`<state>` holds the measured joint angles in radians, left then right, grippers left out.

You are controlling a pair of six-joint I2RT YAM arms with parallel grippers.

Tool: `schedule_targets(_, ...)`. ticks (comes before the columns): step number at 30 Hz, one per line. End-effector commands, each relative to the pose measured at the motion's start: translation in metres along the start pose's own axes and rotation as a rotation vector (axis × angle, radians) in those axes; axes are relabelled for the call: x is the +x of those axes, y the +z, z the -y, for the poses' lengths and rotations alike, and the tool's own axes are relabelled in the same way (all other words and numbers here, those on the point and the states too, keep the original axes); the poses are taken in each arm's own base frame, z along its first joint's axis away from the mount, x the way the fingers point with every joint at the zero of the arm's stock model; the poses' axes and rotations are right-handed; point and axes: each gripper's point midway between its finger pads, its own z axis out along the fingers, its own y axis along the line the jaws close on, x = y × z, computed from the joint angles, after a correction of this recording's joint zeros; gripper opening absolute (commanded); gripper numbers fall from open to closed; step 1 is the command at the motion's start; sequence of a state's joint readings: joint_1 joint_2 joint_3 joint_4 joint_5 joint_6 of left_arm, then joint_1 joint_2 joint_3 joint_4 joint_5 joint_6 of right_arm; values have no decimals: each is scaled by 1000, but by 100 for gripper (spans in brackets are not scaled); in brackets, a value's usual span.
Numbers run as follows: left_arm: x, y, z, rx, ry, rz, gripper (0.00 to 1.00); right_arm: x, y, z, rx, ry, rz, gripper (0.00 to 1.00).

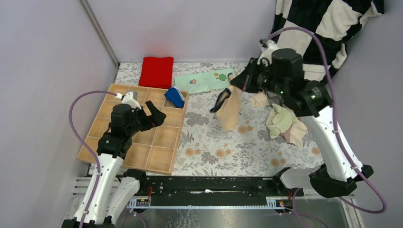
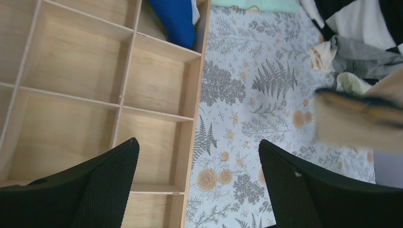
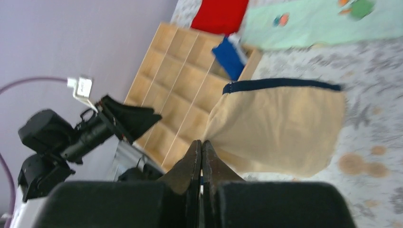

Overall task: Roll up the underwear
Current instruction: Pick up the underwear from the corner of the board, then place the underwear at the center of the board.

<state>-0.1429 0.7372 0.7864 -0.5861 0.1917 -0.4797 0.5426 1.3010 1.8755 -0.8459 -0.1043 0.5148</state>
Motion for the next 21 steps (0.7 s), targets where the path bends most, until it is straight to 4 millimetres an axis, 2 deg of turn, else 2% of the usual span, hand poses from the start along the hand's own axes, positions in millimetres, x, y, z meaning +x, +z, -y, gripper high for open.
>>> schedule_targets(1, -28, -19, 0, -32, -29, 142, 99, 21, -4, -38, -186, 67, -41, 0)
schedule_targets(4, -23, -21, 1, -24, -53, 141, 99, 48, -1, -3, -70, 81, -59, 0)
schedule_targets(7, -20, -23, 1, -19, -61, 137, 99, 93, -5, 34, 19, 125, -104, 0)
schedule_targets(8, -20, -24, 1, -21, -61, 141, 99, 113, -5, 52, 69, 150, -123, 0)
schedule_targets(10, -20, -26, -1, -26, -60, 148, 99, 149, -8, 102, 244, 192, -121, 2)
schedule_targets(11, -21, -27, -1, -27, -61, 153, 99, 176, -9, 131, 342, 212, -143, 12)
schedule_targets(12, -21, -27, 0, -22, -59, 153, 99, 191, -13, 148, 396, 225, -146, 26)
schedule_targets(13, -21, -26, 2, -15, -56, 147, 99, 203, -15, 161, 439, 230, -150, 36)
schedule_targets(16, -16, -21, 14, 51, -36, 98, 99, 222, -19, 182, 521, 249, -165, 51)
schedule_targets(21, -4, -17, 36, 180, -30, 13, 99, 214, -15, 190, 564, 220, -133, 56)
